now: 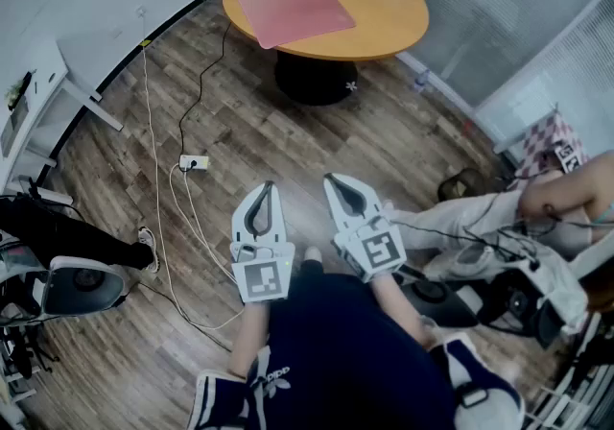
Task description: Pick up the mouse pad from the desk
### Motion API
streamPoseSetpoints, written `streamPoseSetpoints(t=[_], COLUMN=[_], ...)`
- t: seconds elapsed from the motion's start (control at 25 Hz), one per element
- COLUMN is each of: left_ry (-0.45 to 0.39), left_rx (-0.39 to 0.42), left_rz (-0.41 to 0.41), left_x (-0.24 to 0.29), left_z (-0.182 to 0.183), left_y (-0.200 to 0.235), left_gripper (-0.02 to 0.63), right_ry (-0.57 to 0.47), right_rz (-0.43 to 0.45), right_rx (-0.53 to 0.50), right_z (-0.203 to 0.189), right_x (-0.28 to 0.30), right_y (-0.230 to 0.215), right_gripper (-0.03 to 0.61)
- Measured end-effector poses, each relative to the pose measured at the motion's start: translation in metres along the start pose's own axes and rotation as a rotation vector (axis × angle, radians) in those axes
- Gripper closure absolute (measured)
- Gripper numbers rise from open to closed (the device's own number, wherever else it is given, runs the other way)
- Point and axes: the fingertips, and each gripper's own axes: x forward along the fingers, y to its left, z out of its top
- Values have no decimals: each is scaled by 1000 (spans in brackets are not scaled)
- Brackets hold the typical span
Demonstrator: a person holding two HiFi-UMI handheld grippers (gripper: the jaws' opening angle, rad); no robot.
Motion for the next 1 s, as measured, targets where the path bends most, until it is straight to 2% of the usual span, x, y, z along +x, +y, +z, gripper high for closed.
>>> streamPoseSetpoints(t=[0.56,0.84,1.0], left_ry=[-2,8,16], left_rx=[-32,-54,-51], left_rz=[17,20,18], left_x=[-3,8,9], left_z=[-3,-2,-10], left_y=[7,3,5], left_gripper=[609,609,609], right_ry=[-9,-52,-40], right_rz=[7,32,21], right_rx=[-2,14,20], right_z=[2,12,3], right_x=[3,6,10], right_y=[6,-4,-8], right_gripper=[575,575,574])
